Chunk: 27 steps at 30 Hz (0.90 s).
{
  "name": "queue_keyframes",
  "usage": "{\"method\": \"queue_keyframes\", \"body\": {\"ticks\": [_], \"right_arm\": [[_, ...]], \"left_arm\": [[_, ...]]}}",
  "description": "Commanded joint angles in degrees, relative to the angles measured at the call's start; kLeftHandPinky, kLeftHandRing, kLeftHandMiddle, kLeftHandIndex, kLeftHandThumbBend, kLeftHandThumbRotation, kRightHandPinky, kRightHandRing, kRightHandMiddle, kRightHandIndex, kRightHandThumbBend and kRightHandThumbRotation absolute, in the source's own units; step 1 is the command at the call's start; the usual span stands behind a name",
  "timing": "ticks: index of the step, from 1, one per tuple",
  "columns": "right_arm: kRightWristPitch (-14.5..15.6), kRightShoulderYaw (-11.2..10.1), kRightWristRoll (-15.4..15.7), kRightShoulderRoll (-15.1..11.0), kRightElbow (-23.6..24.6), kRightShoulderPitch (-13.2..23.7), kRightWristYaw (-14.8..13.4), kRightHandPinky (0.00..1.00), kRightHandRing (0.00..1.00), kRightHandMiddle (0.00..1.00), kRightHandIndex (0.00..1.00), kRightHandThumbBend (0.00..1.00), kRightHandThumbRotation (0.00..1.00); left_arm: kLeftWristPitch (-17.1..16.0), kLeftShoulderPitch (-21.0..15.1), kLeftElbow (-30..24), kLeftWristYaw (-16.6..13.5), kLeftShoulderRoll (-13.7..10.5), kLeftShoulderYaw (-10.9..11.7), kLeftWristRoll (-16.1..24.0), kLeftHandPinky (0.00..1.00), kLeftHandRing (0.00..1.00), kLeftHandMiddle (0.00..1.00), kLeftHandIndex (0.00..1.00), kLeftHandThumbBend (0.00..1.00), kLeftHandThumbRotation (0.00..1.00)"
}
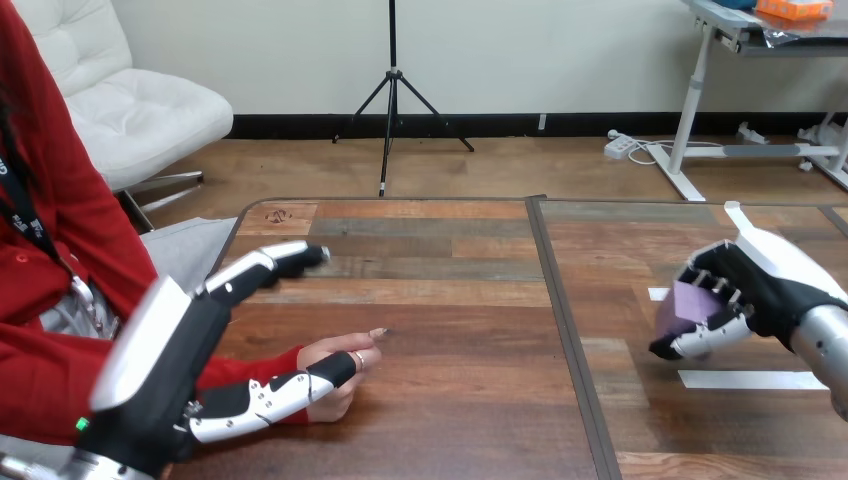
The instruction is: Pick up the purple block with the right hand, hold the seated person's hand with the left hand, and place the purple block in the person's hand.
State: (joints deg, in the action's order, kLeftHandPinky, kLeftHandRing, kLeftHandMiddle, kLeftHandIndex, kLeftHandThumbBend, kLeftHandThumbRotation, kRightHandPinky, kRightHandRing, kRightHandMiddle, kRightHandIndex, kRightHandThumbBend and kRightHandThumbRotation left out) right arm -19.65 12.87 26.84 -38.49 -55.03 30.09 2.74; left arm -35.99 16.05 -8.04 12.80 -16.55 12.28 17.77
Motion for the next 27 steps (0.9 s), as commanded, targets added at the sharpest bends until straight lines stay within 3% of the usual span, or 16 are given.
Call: {"method": "queue_keyframes", "body": {"ticks": [1, 12, 19, 27], "right_arm": [[-0.5, -2.1, -0.8, -2.4, 6.3, 0.9, -1.1, 0.42, 0.46, 0.51, 0.5, 0.7, 0.0], [2.4, -3.1, -1.0, -2.1, 12.4, -0.8, 0.3, 0.41, 0.45, 0.5, 0.52, 0.68, 0.0], [3.0, -3.5, -0.7, -1.8, 15.0, -1.6, 0.3, 0.4, 0.44, 0.49, 0.52, 0.69, 0.0], [3.6, -4.0, -0.9, -1.6, 16.9, -2.0, 1.1, 0.39, 0.43, 0.49, 0.51, 0.68, 0.0]], "left_arm": [[0.9, -1.3, -4.7, -1.7, -1.8, 0.8, 2.2, 0.83, 0.81, 0.82, 0.83, 0.8, 0.49], [3.2, -1.7, -5.0, -4.3, -3.4, 0.3, 7.6, 0.79, 0.8, 0.82, 0.82, 0.84, 0.44], [2.4, -2.8, -3.1, -6.6, -4.7, -0.2, 11.7, 0.76, 0.79, 0.81, 0.8, 0.85, 0.42], [3.6, -3.6, -1.8, -7.9, -6.2, -1.2, 15.4, 0.74, 0.79, 0.81, 0.81, 0.87, 0.39]]}}
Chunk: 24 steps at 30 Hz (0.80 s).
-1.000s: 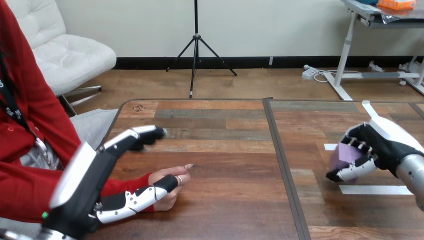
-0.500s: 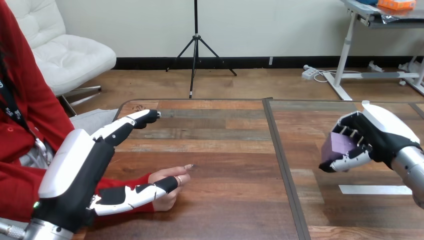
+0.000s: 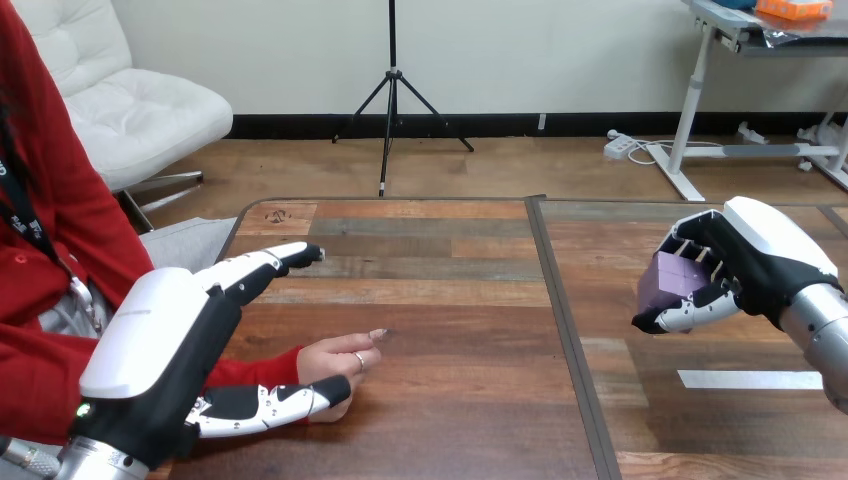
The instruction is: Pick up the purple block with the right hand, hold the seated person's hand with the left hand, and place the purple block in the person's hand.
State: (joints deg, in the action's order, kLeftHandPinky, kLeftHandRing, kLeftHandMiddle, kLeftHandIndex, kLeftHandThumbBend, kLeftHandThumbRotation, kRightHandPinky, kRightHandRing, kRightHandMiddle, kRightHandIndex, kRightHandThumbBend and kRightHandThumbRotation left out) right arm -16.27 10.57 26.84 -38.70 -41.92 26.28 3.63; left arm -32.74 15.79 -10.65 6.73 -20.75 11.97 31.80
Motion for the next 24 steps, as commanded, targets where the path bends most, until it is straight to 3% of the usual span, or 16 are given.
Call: {"method": "queue_keyframes", "body": {"ticks": [1, 14, 24], "right_arm": [[0.2, -1.8, -0.9, -1.4, 3.9, 1.7, 0.3, 0.39, 0.43, 0.49, 0.51, 0.68, 0.0], [0.3, -2.1, -0.8, -1.4, 5.0, 1.4, 0.3, 0.38, 0.42, 0.48, 0.51, 0.68, 0.0], [-0.8, -2.4, -0.8, -1.6, 5.6, 1.0, -0.2, 0.4, 0.44, 0.49, 0.51, 0.68, 0.0]], "left_arm": [[0.4, -3.6, 1.3, -1.9, -2.3, -1.1, 1.9, 0.74, 0.79, 0.81, 0.81, 0.88, 0.39], [3.5, -5.3, 4.1, 0.2, -6.4, -4.2, 4.6, 0.76, 0.79, 0.82, 0.82, 0.92, 0.38], [8.2, -7.3, 5.3, 3.0, -9.0, -6.7, 7.6, 0.76, 0.77, 0.8, 0.79, 0.93, 0.35]]}}
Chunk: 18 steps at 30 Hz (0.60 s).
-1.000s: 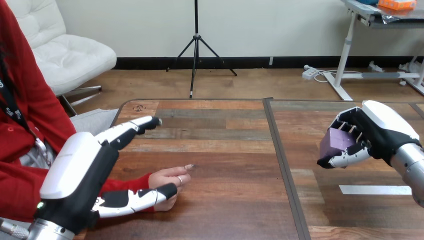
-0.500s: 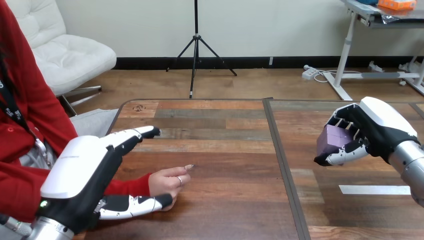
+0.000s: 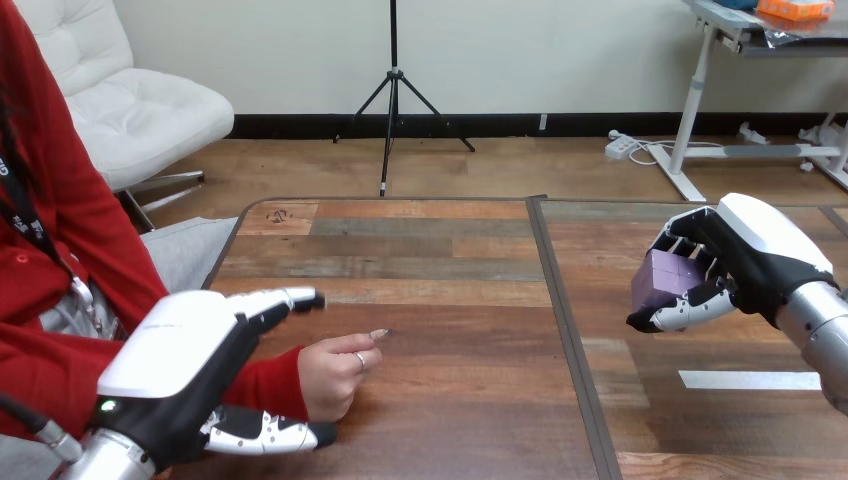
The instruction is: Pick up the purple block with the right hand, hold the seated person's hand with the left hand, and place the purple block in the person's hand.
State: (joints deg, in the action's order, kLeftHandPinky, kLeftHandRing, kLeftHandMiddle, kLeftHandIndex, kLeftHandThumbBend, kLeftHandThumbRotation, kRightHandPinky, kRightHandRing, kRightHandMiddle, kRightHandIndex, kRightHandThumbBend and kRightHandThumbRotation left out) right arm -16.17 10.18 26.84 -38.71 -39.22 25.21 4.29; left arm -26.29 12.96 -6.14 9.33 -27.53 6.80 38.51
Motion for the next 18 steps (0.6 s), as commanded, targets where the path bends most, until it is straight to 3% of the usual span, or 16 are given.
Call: {"method": "queue_keyframes", "body": {"ticks": [1, 18], "right_arm": [[-1.0, -2.1, -0.8, -1.6, 2.9, 2.0, -0.8, 0.4, 0.43, 0.49, 0.51, 0.68, 0.0], [-1.3, -2.7, -1.0, -1.7, 3.6, 1.3, -0.8, 0.39, 0.43, 0.48, 0.5, 0.69, 0.0]], "left_arm": [[2.1, -4.6, 0.9, 0.3, -2.3, -1.7, 1.1, 0.75, 0.77, 0.79, 0.78, 0.93, 0.34], [7.8, -7.1, 2.7, -0.4, -3.9, -4.8, 4.1, 0.71, 0.74, 0.77, 0.75, 0.94, 0.17]]}}
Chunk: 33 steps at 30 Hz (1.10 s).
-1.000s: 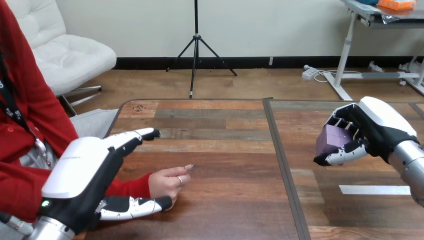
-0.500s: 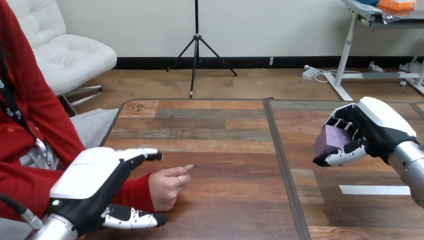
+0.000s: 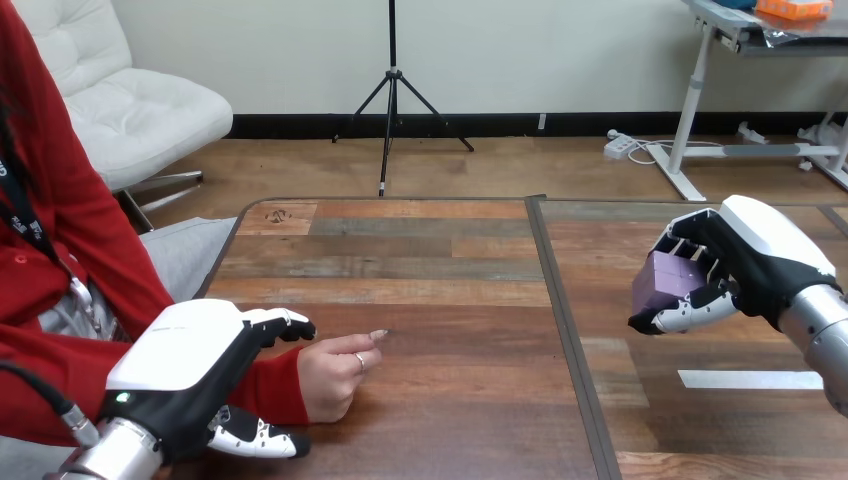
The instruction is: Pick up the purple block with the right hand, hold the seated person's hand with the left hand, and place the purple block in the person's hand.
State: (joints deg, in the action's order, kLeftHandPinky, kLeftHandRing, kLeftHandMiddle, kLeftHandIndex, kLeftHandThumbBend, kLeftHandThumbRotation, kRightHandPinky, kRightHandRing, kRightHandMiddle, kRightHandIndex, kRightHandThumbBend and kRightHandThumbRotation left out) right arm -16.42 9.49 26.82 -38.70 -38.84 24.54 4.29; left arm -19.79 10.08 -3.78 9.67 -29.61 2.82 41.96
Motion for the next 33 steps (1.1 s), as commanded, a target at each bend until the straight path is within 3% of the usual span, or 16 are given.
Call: {"method": "queue_keyframes", "body": {"ticks": [1, 16, 33], "right_arm": [[-1.1, -2.0, -0.9, -1.7, 3.2, 1.9, -0.8, 0.39, 0.43, 0.48, 0.5, 0.69, 0.0], [-1.6, -2.5, -0.8, -1.6, 3.3, 1.6, -0.9, 0.41, 0.45, 0.49, 0.5, 0.7, 0.0], [-1.2, -2.7, -0.8, -1.6, 3.7, 1.2, -0.6, 0.41, 0.45, 0.5, 0.51, 0.69, 0.0]], "left_arm": [[1.7, -4.4, 0.5, -0.7, -1.8, -1.0, 0.9, 0.71, 0.74, 0.77, 0.75, 0.94, 0.16], [5.5, -6.9, 3.0, -3.0, -2.4, -3.6, 3.6, 0.7, 0.74, 0.76, 0.75, 0.95, 0.06], [8.5, -9.5, 5.4, -5.0, -2.8, -6.0, 6.4, 0.7, 0.75, 0.76, 0.75, 0.93, 0.04]]}}
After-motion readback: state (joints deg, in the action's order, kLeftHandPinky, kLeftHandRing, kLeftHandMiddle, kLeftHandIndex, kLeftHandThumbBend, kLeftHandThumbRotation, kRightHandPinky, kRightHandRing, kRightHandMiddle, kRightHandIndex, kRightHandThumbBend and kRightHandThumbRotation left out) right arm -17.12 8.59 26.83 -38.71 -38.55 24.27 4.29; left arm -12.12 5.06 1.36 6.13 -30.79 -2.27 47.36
